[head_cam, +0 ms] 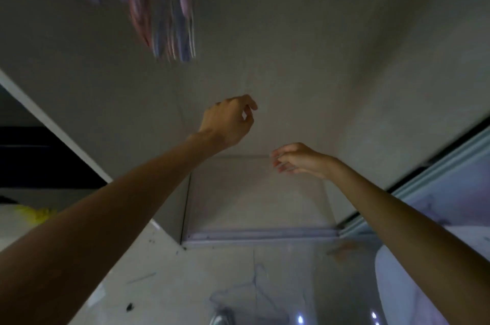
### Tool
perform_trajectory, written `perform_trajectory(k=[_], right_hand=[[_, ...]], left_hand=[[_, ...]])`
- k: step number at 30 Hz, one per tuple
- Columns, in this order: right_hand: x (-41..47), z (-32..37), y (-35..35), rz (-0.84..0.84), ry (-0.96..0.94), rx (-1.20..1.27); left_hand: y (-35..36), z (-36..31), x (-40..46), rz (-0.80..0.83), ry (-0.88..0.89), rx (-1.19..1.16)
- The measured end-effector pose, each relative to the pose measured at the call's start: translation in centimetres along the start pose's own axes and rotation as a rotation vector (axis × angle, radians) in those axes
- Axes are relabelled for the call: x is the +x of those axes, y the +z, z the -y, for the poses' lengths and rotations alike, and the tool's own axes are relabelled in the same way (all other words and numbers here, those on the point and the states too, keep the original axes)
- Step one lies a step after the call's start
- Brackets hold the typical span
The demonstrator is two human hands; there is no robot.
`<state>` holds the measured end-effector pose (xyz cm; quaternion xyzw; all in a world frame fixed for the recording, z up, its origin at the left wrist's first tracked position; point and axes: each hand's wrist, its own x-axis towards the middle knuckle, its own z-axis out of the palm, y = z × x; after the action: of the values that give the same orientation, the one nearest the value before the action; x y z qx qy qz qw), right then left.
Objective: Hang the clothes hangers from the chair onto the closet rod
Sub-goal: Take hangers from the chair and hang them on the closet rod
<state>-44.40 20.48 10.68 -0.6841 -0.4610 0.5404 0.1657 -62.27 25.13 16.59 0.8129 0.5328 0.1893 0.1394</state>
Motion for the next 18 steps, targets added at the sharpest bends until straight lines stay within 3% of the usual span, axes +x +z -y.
perform_trajectory(k=[8,13,18], right_hand=[[5.3,-14.2,4.9,-0.011,0.167,0.081],[11.3,-23.7,9.1,-0.011,0.238,0.042],[19.4,-35.4,14.9,-0.014,0.277,-0.121]], left_hand=[[15.0,8.9,-4.6,0.304,-0.273,0.012],[25.7,16.9,-7.3,0.408,-0.493,-0.027],[38.5,25.2,-10.2,0.45,-0.583,-0.047]])
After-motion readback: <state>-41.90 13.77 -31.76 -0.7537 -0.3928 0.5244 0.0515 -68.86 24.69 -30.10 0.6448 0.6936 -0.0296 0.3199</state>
